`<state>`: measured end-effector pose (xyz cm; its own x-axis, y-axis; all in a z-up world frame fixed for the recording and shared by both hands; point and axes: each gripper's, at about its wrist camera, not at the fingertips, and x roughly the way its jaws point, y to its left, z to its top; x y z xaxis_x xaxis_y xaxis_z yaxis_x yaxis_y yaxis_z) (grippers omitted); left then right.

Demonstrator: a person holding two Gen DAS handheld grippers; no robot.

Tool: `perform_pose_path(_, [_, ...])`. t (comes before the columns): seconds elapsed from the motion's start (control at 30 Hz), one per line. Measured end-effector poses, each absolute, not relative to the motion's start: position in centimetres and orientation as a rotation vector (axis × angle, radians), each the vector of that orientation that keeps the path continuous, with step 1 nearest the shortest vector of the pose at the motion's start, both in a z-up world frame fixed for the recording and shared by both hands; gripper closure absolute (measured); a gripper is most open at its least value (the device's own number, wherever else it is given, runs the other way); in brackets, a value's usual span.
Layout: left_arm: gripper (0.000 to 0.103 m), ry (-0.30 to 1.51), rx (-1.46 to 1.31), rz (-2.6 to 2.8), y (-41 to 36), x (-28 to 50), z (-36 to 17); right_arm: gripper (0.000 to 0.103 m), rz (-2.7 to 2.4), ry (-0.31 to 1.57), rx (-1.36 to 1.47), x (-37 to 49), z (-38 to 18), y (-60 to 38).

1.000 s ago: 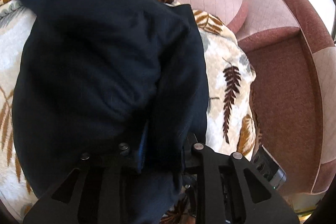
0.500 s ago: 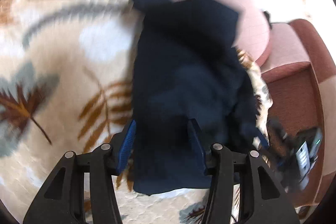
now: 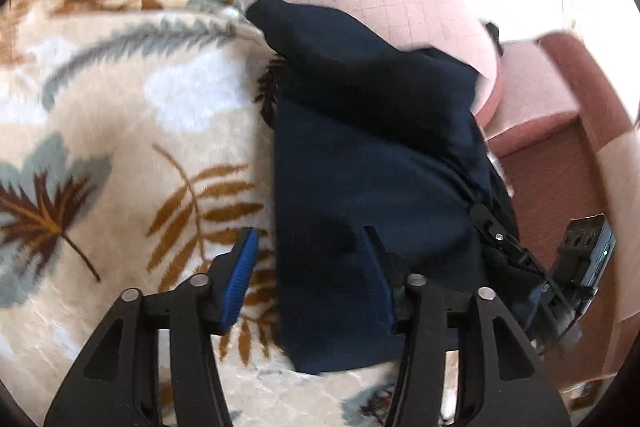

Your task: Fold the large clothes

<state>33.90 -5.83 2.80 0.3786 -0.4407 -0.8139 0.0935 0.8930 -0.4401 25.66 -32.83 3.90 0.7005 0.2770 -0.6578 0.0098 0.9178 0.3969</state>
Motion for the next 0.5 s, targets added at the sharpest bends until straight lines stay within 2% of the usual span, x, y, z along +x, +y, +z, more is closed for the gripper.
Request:
perform_pose_path(0.2, [0.045, 1.202, -0.162, -0.291, -9.7, 33.6, -0.6, 0.1, 0.057, 0.905, 0.688, 24.0, -3.8, -39.4])
perform_pose_path(0.3, [0.045, 1.193, -0.137, -0.267, -10.1, 33.5, -0.8, 0.096, 0.08, 0.874, 0.751, 23.2, -3.4, -39.4])
perform_pose_path(0.33, [0.045, 1.195, -0.141, -0.269, -10.2, 33.3, -0.9, 0.09, 0.075, 0.869, 0.743, 22.8, -2.8, -39.4])
perform_pose_path(0.47, [0.045, 1.194, -0.132, -0.264, -10.3, 33.5, -0.9, 0.084, 0.0, 0.796, 0.641, 21.9, 0.7, -39.1])
perform_pose_path(0.5, [0.045, 1.194, -0.131, -0.265, -10.2, 33.4, -0.9, 0.076, 0.0, 0.764, 0.615, 21.9, 1.9, -39.3])
